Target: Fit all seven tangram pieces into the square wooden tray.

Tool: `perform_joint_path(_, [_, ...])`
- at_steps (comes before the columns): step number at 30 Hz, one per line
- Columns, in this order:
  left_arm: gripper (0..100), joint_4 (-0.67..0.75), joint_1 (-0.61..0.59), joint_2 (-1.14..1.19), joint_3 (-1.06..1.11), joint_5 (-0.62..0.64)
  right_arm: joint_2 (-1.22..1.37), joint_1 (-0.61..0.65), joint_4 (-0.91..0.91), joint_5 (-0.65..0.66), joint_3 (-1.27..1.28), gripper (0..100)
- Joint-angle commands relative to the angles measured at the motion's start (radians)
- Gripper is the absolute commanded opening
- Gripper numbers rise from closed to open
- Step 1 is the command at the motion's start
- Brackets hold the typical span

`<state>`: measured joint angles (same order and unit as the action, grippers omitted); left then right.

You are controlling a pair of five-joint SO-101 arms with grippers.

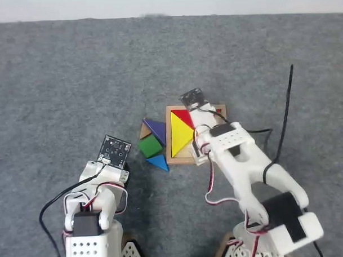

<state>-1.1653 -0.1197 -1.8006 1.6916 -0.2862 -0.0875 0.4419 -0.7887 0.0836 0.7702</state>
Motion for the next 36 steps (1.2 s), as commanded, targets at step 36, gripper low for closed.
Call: perform_joint_path(36, [13,0.014,-0.005,-0.015,-0.008,-0.005,-0.191,0.012,0.033,0.06,0.015,0.9])
